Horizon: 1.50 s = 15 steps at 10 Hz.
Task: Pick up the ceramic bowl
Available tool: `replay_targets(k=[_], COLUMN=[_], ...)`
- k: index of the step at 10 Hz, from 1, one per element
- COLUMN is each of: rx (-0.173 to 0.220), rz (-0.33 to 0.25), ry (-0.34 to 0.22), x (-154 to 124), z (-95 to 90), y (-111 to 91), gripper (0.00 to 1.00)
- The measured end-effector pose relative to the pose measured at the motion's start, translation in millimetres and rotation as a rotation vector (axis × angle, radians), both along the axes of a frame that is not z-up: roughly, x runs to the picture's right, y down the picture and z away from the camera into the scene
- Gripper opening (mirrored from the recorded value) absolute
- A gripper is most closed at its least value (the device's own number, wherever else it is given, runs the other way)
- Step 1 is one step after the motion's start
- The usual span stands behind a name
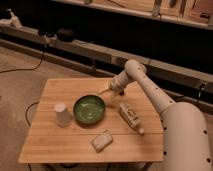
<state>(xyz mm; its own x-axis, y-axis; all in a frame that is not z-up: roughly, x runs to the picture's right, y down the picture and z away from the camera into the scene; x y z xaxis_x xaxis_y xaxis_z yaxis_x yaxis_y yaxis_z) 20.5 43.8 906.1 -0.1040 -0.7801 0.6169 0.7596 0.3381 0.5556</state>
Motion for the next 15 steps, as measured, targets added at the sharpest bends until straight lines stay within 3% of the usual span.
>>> replay_targets(k=[5,10,15], rx=[-0.024,-0.039,-0.028], rz=[-0.05,-0.099,-0.196], ry=[-0.044,-0.019,-0.064], x=[-9.1,-2.8,-28.3], z=[-6.1,-0.6,3.6], y=[15.3,23.9,34.1], gripper=[0.65,0.65,0.65])
